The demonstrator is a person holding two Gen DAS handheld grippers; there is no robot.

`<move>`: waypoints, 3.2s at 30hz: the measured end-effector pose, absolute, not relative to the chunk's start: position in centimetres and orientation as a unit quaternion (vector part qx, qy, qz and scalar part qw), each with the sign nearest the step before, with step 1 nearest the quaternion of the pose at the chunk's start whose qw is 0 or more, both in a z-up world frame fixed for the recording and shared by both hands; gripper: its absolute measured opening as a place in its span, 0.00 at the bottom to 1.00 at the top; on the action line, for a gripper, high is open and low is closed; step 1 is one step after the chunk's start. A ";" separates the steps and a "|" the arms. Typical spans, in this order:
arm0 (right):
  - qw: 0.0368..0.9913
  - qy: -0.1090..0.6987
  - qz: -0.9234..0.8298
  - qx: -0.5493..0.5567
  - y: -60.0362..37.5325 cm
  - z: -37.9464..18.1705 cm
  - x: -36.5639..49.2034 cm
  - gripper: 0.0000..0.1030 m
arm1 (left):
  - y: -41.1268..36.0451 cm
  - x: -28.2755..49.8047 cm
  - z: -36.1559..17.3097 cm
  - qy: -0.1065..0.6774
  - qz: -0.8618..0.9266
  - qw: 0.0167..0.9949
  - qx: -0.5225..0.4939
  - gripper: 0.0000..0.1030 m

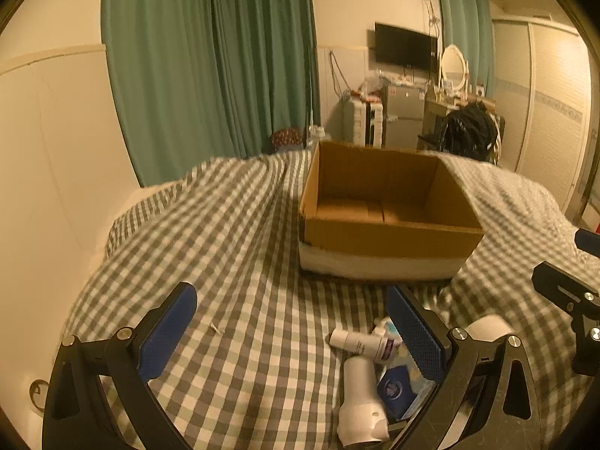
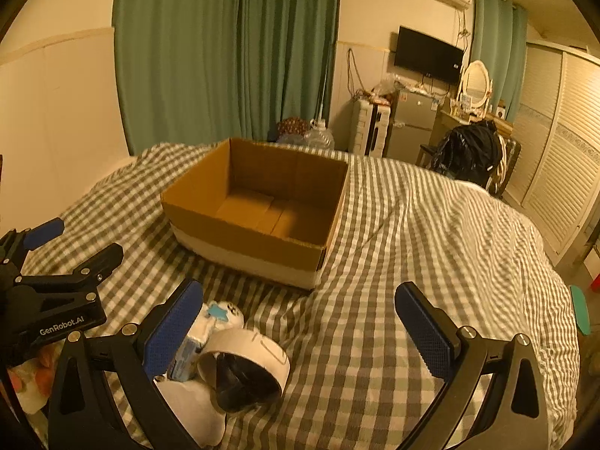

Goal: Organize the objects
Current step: 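Grasp the white tape roll with the right gripper while the left grasps the white hair dryer, then carry both items into the box while the left gripper releases the hair dryer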

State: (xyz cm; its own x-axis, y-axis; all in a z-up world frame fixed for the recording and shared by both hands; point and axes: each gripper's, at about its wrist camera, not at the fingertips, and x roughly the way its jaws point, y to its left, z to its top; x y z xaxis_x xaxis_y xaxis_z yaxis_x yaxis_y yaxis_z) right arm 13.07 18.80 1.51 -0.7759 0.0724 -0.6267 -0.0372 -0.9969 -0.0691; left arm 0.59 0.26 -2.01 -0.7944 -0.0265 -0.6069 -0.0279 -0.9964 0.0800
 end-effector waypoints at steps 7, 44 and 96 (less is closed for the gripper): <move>0.031 -0.023 0.930 -0.366 19.1 -0.7 12.1 1.00 | 1.0 -0.3 -5.8 0.055 0.923 0.016 -0.380 1.00; -0.034 -0.069 0.861 -0.503 16.2 -8.3 11.9 0.44 | 4.0 0.2 -12.9 0.038 0.830 0.180 -0.526 0.44; -0.005 -0.031 0.894 -0.447 18.8 -5.1 10.4 0.05 | -2.0 3.7 0.2 0.035 0.914 0.113 -0.389 0.38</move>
